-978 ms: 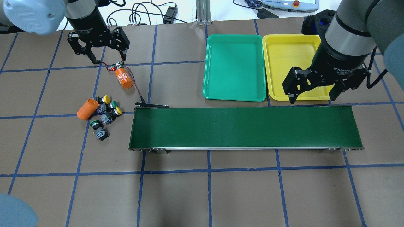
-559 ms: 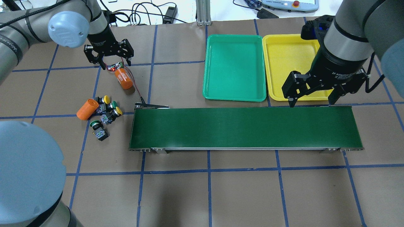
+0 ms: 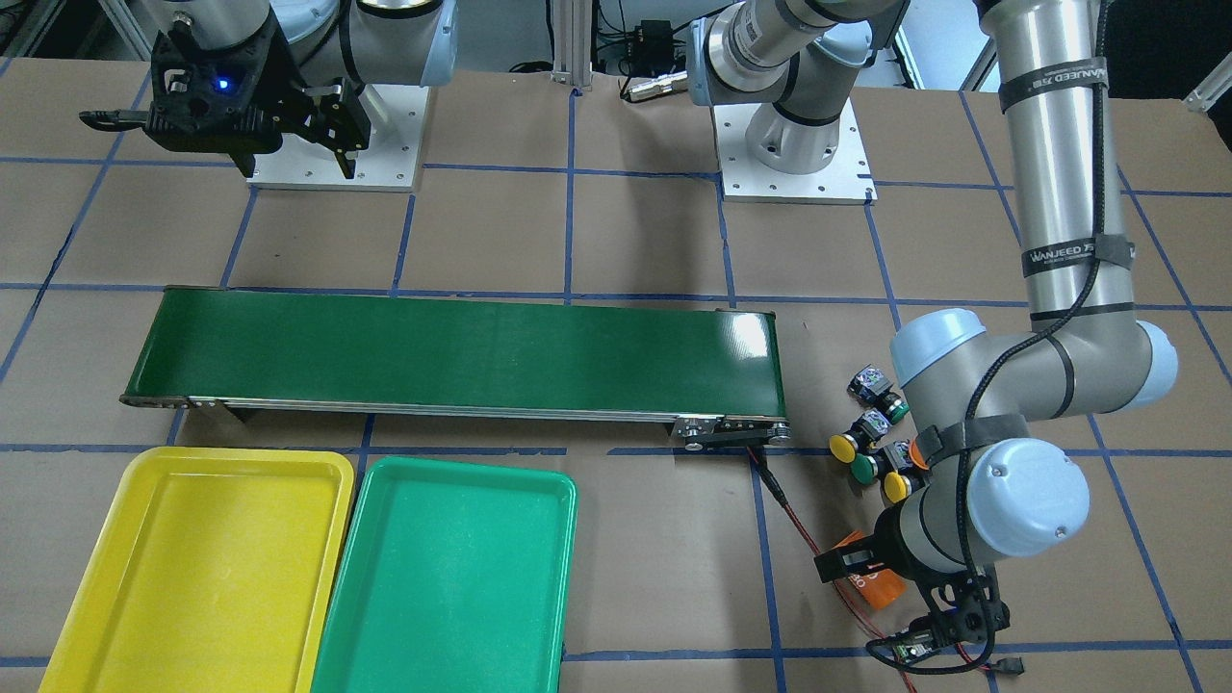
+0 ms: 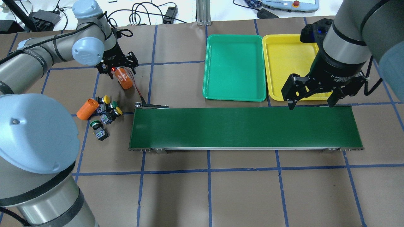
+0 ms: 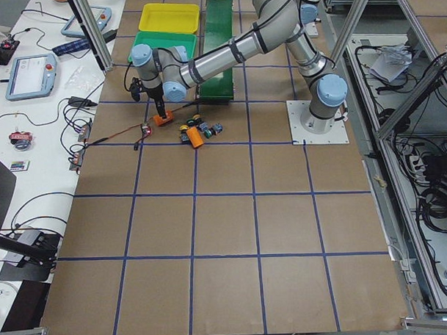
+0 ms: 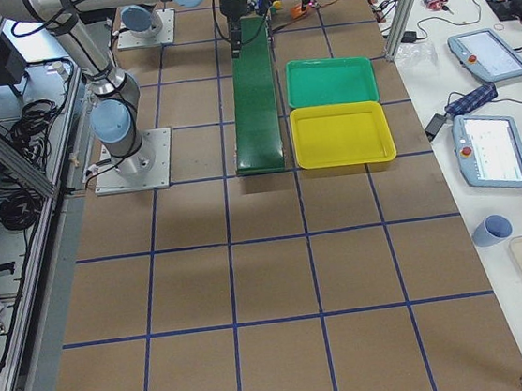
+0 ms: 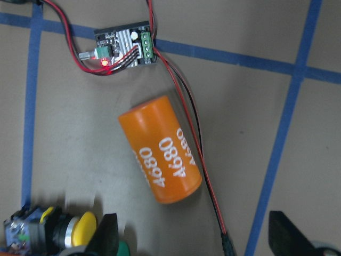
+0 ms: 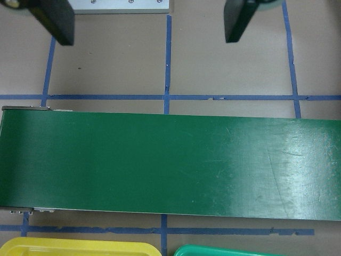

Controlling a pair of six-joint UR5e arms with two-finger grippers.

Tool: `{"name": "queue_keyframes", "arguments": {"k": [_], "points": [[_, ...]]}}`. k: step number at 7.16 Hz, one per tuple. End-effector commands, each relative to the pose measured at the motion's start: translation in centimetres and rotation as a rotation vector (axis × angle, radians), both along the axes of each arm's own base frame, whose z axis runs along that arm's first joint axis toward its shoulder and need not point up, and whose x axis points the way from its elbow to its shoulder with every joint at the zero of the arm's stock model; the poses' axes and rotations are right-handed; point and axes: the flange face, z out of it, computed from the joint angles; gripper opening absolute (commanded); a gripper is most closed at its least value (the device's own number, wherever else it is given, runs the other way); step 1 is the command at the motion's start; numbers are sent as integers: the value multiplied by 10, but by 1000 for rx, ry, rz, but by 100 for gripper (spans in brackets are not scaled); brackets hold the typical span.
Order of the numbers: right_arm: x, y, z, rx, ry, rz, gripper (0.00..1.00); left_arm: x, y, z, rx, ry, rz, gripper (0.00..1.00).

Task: Sort buttons by color to trays

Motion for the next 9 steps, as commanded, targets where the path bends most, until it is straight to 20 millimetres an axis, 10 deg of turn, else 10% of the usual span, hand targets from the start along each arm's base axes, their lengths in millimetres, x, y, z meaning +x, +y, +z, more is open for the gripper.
{"name": "queue_keyframes", "arguments": {"k": [1,2,3,4,7,9], "points": [[0,0,-1,3,-2,-2,100,24,4,-19,7,7,8,100],[-1,2,-5,11,1,-3,100,27,6,-24,-13,80,10,77],[-1,6,-6,12,1,-3,100,30,6,-30,-5,101,18,22],[-1,10,-10,18,1,-3,100,30,5,-25,-12,93,15,0],[-1,13,-14,26,2,-4,100,13,29,52,21,103,-25,0],[-1,13,-14,26,0,-5,100,-74,79,102,81,128,-464,0]]}}
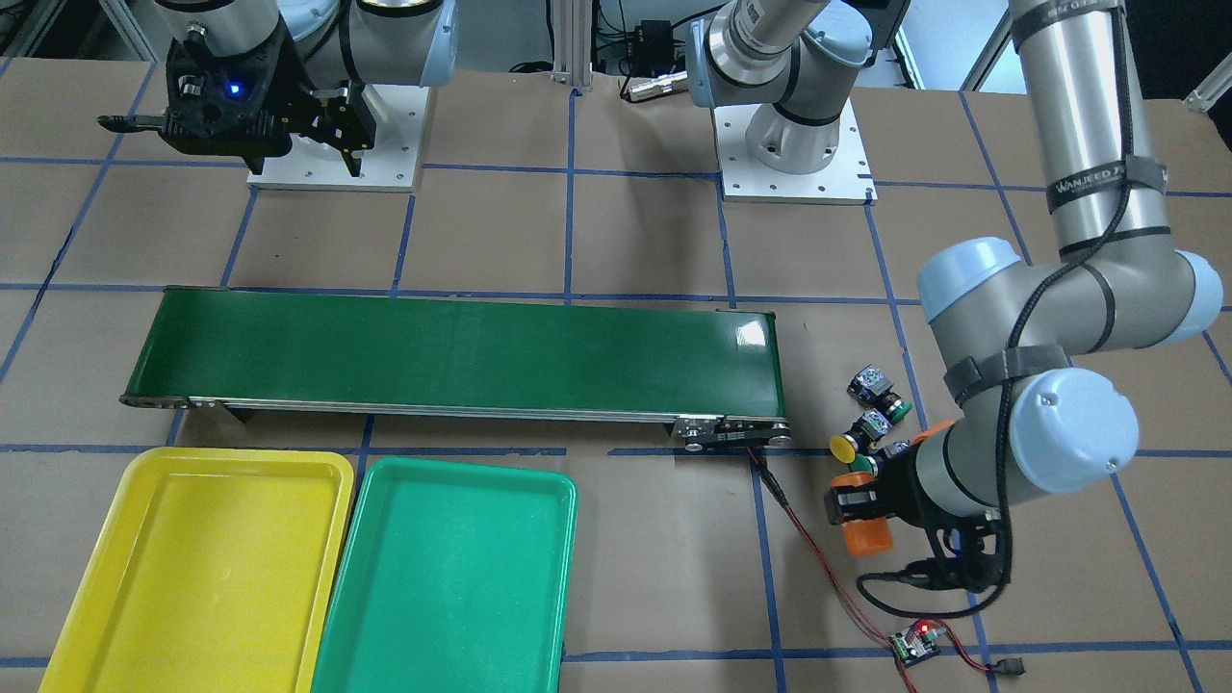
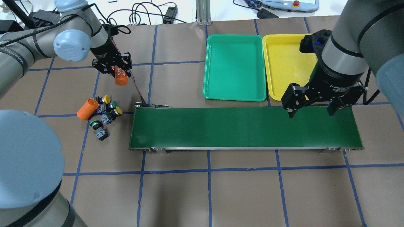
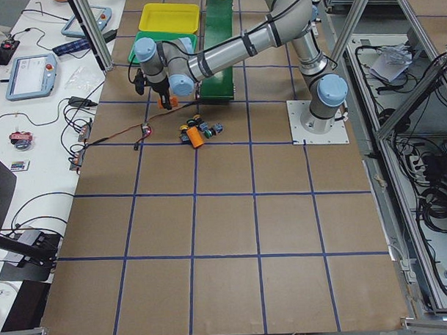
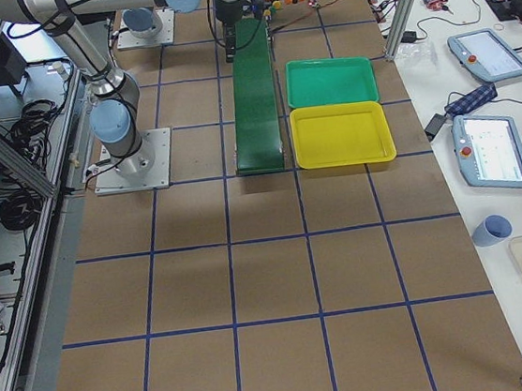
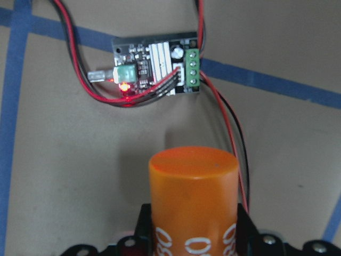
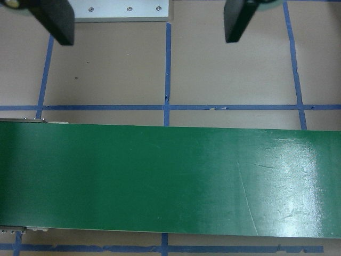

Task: Sort buttons by color to trays
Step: 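Carry the orange cylinder onto the conveyor belt and release it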

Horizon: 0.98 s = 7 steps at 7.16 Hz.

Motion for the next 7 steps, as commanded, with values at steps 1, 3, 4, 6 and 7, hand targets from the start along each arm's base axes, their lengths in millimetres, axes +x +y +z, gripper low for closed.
{"name": "queue_keyframes", "arguments": {"k": [1,3,4,6,7], "points": [[0,0,-1,1,1,3,100,-91,64,39,31,8,-400,0],[1,1,-1,2,1,4,100,-145,116,38,13,-14,-922,0],[1,1,-1,3,1,4,100,-147,128,40,6,3,-1049,0],[1,1,-1,2,1,3,100,-145,143,32,-74,3,-1280,0],[1,1,-1,4,1,3,100,-144,158,11,-76,11,-1344,0]]}}
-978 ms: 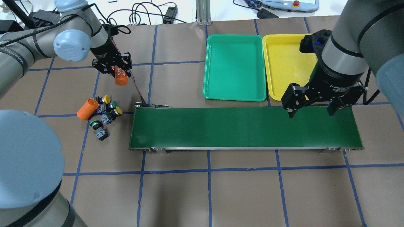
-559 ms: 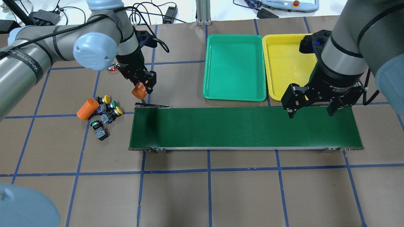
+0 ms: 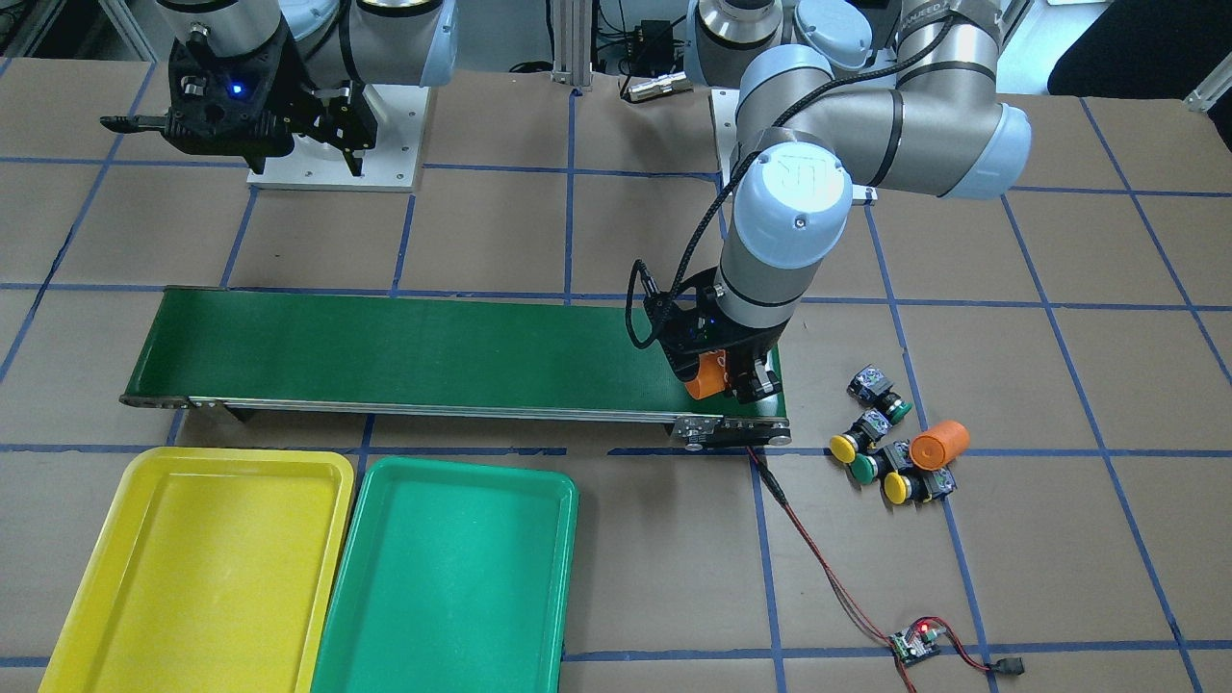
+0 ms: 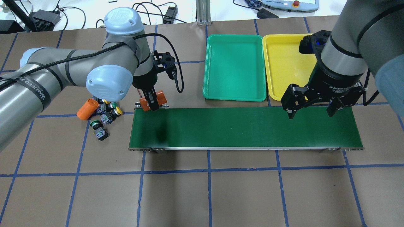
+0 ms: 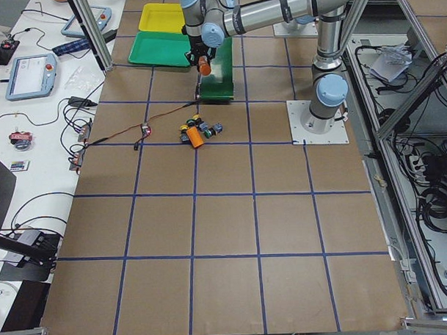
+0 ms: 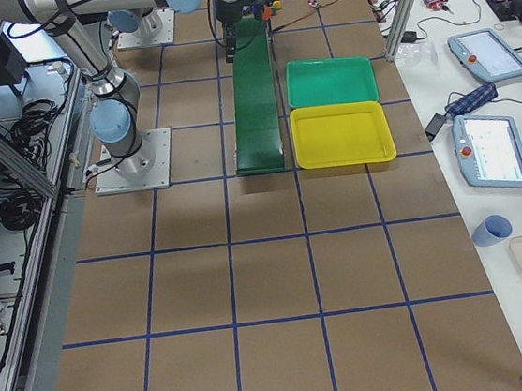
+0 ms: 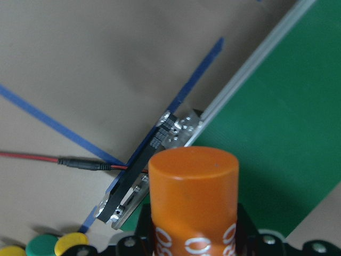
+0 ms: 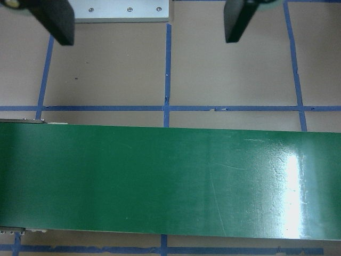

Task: Sort buttons by color to trays
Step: 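Carry the orange cylinder onto the conveyor belt and release it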

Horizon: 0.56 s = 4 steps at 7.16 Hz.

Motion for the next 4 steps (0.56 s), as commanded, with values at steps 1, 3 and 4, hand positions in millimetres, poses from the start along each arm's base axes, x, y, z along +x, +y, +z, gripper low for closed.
{"name": "queue_keyframes", "arguments": {"k": [1,3,4], "points": [[0,0,0,0,1,1,100,3,32,-37,-26,17,-99,0],[0,0,0,1,2,0,100,2,46,-36,-40,49,-97,0],[0,0,0,1,0,0,100,-4,49,-41,-31,48,-105,34]]}}
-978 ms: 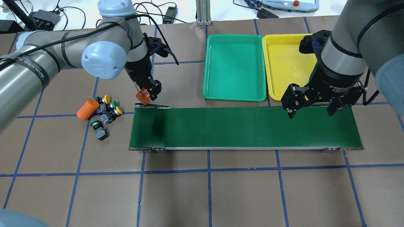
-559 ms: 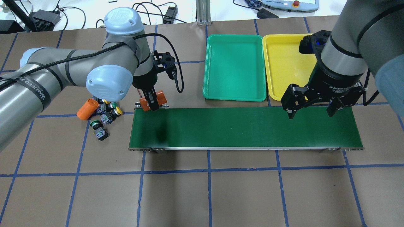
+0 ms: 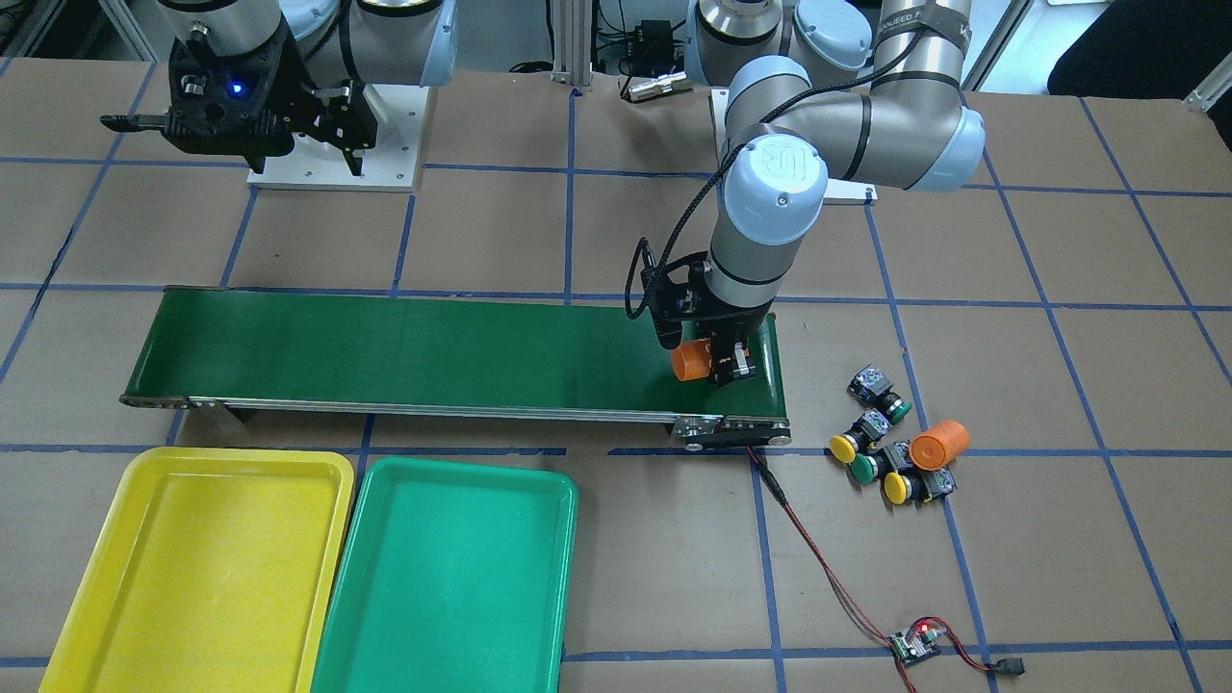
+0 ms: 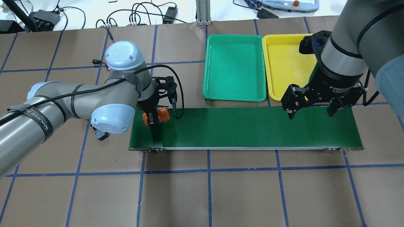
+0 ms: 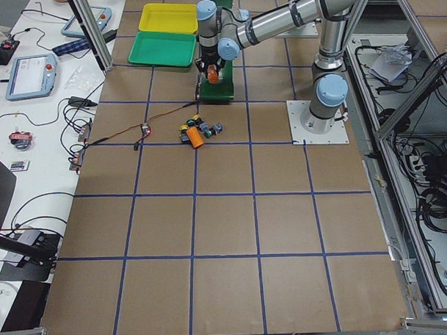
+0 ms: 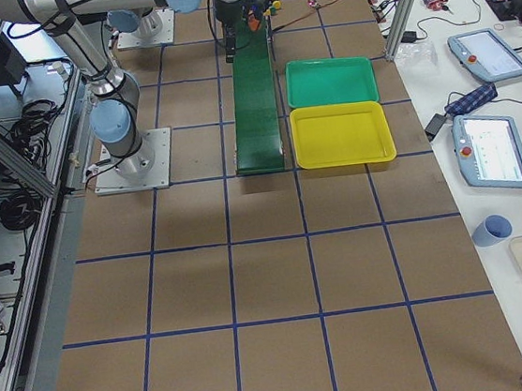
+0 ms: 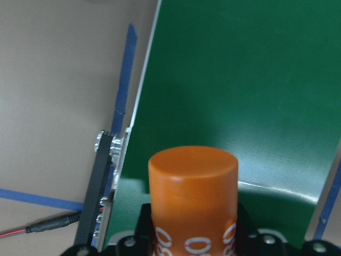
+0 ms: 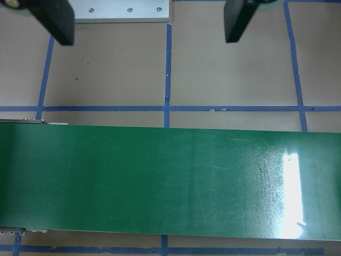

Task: Sort buttons by color to trays
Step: 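Carry the orange cylinder onto the conveyor belt and release it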

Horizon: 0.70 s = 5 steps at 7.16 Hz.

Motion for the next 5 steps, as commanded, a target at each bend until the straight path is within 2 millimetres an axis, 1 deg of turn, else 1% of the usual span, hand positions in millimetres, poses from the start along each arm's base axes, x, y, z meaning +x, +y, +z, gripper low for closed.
{"name": "queue_keyframes", "arguments": {"k": [1,2,3,4,5], "points": [[0,0,0,0,-1,1,100,-21,8,-7,-1,3,-25,56],[0,0,0,0,-1,1,100,-25,9,-5,-10,6,-27,100],[0,0,0,0,-1,0,100,-24,9,4,-29,-3,-23,100],[0,0,0,0,-1,0,100,-24,7,18,-54,12,-22,100],[0,0,-1,2,-1,1,100,-24,2,45,-88,19,-21,100]]}}
